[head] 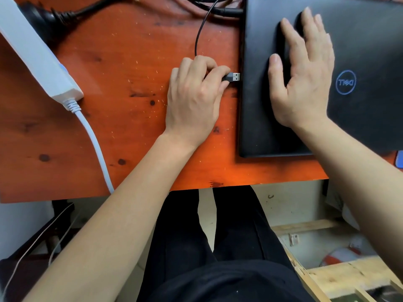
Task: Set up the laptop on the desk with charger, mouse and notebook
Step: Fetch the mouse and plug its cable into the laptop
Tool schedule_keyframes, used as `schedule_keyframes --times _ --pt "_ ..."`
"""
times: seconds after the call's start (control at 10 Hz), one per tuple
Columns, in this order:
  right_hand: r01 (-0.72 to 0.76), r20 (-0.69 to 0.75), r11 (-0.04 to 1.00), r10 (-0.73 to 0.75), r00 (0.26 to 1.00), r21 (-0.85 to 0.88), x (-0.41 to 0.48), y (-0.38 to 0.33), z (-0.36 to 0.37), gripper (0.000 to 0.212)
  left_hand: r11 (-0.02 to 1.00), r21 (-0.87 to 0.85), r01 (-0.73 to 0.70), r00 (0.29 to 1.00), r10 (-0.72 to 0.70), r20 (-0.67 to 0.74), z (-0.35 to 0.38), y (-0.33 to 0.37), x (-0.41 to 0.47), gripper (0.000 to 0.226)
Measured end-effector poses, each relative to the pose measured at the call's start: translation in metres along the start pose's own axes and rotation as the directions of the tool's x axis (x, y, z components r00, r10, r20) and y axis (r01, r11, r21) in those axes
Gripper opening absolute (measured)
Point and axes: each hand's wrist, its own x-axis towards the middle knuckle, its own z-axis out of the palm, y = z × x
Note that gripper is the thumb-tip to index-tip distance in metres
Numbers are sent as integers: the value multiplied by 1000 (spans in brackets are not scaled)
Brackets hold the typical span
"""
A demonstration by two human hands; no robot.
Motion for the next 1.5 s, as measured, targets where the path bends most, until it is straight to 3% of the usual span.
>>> schedule_keyframes --times 0.6,0.9,1.3,1.5 --pt "6 -5 1000 -6 1000 -1 0 0 0 50 999 -29 44 999 -44 20 0 1 2 19" --pt "4 -1 1000 -4 1000 -5 0 -1 0 50 1000 -28 -11 1000 11 12 -1 1 2 19" --pt "-3 3 1000 3 1000 -20 1 -1 -1 51 989 -135 -57 998 56 -6 7 3 6 18" --pt "2 6 1000 -2 1000 -17 2 -1 -1 51 981 -189 -43 999 48 22 3 -1 5 28"
